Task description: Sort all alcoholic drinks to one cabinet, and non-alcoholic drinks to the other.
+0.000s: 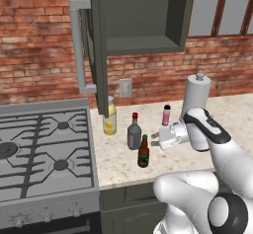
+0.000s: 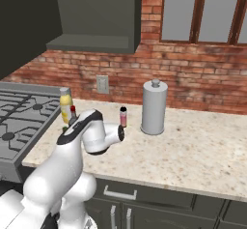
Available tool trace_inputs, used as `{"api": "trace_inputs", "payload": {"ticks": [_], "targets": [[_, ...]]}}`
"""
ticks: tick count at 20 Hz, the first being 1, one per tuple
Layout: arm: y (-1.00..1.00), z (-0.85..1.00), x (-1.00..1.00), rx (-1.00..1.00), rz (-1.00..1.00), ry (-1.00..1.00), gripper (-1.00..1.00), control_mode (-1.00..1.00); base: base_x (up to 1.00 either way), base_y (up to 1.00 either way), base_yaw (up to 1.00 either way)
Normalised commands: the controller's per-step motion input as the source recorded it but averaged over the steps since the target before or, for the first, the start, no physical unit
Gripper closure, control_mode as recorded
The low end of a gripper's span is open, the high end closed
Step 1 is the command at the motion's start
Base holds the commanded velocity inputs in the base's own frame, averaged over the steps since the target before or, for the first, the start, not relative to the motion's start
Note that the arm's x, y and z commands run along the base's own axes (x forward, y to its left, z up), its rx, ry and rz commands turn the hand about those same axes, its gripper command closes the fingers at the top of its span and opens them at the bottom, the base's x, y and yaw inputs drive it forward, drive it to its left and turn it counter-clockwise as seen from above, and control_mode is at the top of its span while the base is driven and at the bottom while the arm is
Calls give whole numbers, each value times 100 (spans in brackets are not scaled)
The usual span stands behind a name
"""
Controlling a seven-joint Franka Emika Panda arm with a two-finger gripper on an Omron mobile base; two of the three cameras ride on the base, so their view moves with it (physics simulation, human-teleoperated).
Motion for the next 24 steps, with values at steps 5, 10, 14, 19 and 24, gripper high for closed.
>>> {"api": "trace_inputs", "payload": {"ticks": [5,10,14,19,24], "targets": [[19,-41,-22,0,-4,0,-100,-100,0,0,0],[20,-23,-48,0,-1,-4,-100,-100,0,0,0],[19,-11,-47,0,-1,-7,-100,-100,0,0,0],[27,0,-37,0,-4,-7,-100,-100,0,0,0],[39,0,-12,0,-8,-7,-100,-100,0,0,0]]}}
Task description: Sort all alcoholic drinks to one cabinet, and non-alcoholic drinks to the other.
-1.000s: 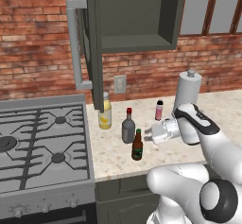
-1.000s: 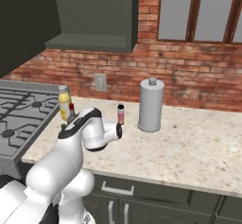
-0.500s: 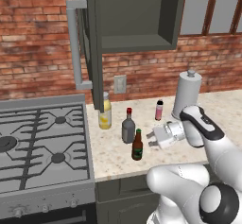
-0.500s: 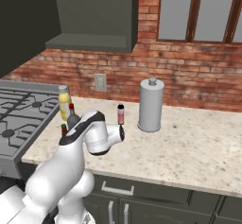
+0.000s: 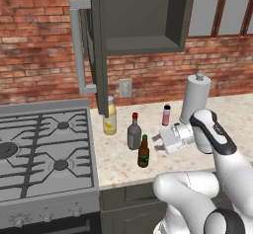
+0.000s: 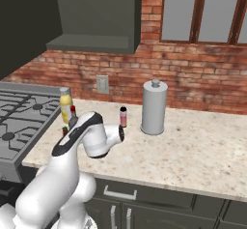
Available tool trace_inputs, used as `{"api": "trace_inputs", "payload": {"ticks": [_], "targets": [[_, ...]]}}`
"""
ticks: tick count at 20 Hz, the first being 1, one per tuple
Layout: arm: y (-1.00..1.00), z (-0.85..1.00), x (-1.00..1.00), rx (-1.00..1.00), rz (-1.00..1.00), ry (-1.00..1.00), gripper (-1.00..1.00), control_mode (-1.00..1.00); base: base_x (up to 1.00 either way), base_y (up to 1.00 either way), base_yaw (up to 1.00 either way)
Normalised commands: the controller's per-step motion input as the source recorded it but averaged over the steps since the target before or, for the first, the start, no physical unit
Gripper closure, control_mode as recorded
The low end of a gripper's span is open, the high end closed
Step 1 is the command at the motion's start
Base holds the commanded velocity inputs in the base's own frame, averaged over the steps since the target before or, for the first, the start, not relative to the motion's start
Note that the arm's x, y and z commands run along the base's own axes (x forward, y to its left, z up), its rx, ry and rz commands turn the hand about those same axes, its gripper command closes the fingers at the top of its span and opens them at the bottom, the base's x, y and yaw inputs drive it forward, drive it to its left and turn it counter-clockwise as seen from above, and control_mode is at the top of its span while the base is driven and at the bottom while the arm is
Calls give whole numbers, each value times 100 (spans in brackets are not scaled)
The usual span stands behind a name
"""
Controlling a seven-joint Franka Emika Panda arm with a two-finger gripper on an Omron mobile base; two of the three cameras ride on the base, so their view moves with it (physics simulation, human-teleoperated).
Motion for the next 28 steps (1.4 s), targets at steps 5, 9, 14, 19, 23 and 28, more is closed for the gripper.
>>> {"api": "trace_inputs", "payload": {"ticks": [5,9,14,19,23,28], "targets": [[36,-9,0,0,-12,-1,-100,-100,0,0,0],[22,-21,0,0,-13,0,-100,-100,0,0,0],[9,-33,0,0,-13,0,-100,-100,0,0,0],[8,-44,0,0,-13,0,-100,-100,0,0,0],[16,-56,-1,0,-12,0,-100,-100,0,0,0],[18,-60,-23,0,-8,0,-100,-100,0,0,0]]}}
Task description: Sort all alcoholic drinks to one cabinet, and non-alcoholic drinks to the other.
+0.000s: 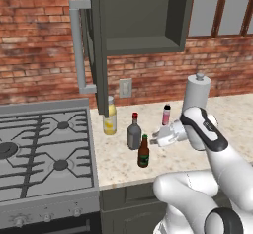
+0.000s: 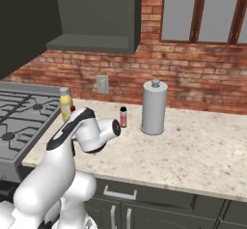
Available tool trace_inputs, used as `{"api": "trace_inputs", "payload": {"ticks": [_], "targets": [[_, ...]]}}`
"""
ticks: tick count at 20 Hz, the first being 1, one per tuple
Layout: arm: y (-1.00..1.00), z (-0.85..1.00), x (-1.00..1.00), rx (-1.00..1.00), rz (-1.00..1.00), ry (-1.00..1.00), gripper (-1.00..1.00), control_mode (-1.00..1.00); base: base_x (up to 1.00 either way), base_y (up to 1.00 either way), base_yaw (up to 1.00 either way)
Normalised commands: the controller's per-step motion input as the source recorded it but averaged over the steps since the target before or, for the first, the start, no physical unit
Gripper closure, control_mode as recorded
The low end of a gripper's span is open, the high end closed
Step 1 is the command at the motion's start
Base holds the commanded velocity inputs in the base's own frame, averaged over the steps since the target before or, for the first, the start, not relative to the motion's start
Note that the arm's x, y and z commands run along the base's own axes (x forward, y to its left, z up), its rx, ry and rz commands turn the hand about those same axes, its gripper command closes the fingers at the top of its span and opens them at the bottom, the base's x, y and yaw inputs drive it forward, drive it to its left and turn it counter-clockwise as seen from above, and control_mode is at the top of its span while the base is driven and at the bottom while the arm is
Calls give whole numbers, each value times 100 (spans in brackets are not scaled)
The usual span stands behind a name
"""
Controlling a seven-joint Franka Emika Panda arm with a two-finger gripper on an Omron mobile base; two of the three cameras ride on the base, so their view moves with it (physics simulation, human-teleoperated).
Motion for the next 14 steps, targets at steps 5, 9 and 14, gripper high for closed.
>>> {"api": "trace_inputs", "payload": {"ticks": [5,9,14], "targets": [[25,-57,-38,0,-6,0,-100,-100,0,0,0],[37,-38,-37,0,-5,-4,-100,-100,0,0,0],[50,-25,-26,0,-3,-5,-100,-100,0,0,0]]}}
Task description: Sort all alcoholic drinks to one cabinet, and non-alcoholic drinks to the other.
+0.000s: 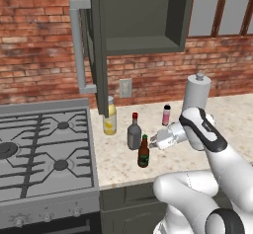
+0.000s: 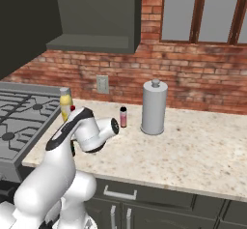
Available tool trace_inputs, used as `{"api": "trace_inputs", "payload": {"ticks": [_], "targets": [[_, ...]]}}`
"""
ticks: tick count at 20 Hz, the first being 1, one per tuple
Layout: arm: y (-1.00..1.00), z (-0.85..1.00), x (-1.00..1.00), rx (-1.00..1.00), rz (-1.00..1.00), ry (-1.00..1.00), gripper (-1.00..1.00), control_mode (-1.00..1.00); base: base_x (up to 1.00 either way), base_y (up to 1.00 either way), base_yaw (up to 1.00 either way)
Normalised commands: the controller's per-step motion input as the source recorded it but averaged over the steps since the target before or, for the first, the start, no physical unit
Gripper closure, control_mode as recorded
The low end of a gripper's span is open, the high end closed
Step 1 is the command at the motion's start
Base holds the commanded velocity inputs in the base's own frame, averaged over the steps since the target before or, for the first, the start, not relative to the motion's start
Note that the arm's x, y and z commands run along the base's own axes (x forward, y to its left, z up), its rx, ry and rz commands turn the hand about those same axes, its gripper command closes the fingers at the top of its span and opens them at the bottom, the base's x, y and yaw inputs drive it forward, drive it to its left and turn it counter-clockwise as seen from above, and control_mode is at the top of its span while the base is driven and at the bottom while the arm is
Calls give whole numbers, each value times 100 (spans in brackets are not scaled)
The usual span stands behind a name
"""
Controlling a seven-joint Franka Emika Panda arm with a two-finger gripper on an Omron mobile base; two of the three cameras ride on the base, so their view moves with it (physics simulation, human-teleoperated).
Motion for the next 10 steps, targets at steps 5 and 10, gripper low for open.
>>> {"api": "trace_inputs", "payload": {"ticks": [5,10], "targets": [[43,-27,-17,0,-5,-5,-100,-100,0,0,0],[33,-35,-1,0,-9,0,-100,-100,0,0,0]]}}
